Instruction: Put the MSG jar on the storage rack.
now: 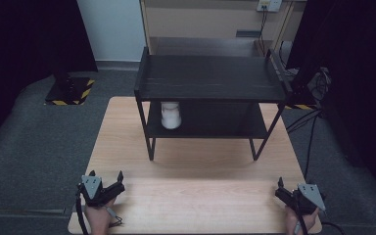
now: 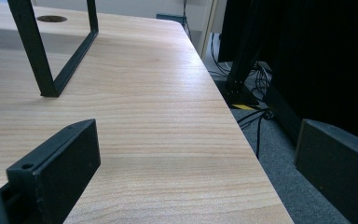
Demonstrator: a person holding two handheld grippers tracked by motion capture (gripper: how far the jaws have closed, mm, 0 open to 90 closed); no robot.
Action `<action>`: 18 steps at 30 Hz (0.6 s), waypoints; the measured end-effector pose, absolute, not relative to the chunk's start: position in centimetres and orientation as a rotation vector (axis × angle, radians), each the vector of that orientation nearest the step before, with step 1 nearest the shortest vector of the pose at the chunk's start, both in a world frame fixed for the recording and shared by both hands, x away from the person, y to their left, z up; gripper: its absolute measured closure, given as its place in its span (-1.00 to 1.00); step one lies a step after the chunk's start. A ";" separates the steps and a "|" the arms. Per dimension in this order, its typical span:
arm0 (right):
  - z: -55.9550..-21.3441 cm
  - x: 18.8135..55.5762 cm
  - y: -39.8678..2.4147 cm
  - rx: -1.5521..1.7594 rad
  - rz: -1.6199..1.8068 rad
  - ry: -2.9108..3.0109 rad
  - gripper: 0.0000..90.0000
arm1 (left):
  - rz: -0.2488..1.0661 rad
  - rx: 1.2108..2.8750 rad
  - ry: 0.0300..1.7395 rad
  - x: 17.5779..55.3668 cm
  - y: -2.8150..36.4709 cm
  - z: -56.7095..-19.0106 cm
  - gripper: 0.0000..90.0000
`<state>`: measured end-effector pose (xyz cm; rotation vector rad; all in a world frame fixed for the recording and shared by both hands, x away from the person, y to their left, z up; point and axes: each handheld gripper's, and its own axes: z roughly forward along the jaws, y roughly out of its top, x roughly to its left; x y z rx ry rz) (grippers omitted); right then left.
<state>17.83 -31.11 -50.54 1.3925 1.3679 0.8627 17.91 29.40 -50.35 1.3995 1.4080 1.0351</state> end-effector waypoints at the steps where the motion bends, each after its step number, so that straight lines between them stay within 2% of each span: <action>1: -50.5 17.8 -31.1 1.394 0.864 1.367 -0.99 | 1.035 1.399 1.408 17.9 29.4 -50.4 -1.00; 18: -50.6 17.8 -31.2 1.394 0.871 1.365 -0.99 | 1.036 1.414 1.406 18.0 29.2 -50.3 -1.00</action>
